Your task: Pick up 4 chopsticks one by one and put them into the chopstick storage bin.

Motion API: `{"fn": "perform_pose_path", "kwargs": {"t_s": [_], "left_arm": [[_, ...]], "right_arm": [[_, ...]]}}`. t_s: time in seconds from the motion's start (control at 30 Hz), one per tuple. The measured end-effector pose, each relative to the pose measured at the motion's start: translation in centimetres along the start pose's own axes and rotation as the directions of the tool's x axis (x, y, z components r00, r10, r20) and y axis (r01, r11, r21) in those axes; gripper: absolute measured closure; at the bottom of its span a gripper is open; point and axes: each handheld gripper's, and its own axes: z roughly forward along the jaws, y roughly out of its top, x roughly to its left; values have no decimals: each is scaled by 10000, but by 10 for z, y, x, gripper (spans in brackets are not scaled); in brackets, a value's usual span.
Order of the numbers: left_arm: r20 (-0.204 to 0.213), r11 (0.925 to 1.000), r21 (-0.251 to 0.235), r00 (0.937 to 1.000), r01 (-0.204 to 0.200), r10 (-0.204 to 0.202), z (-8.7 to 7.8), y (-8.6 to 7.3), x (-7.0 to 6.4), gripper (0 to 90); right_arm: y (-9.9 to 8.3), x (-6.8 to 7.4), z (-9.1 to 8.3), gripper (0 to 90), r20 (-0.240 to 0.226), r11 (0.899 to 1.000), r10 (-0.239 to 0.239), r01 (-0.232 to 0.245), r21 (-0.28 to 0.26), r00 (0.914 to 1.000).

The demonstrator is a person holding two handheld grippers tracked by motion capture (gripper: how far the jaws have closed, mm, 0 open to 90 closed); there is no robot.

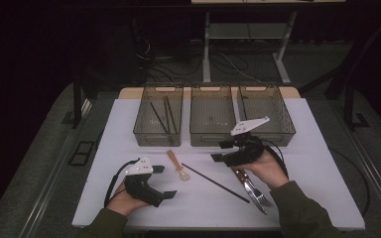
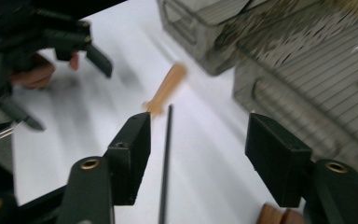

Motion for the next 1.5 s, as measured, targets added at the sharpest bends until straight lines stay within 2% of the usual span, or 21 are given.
{"fn": "perform_pose_path", "kwargs": {"t_s": [0.4,0.73,0.83,1.1,1.23,1.5], "left_arm": [[-50,10000,79,10000,27,-27,0,0,-1,16],[-59,9999,94,10000,-54,55,0,0,-2,16],[-61,9999,120,9999,-124,124,-1,1,-2,16],[-28,9997,170,9998,-176,176,-1,1,-2,17],[-25,9997,180,9998,-194,194,-1,1,-2,17],[-13,9997,173,9998,-185,186,0,1,-2,18]], "right_arm": [[-50,12,-7,555,41,9994,45,-47,349,10000],[-79,18,-17,679,139,9977,226,-234,638,9996],[-81,19,-13,706,159,9958,240,-253,885,9996],[-82,22,5,741,70,9890,-73,62,1481,9999],[-82,22,11,763,57,9848,-28,17,1735,10000],[-84,26,19,789,187,9771,-299,253,2112,9994]]}}
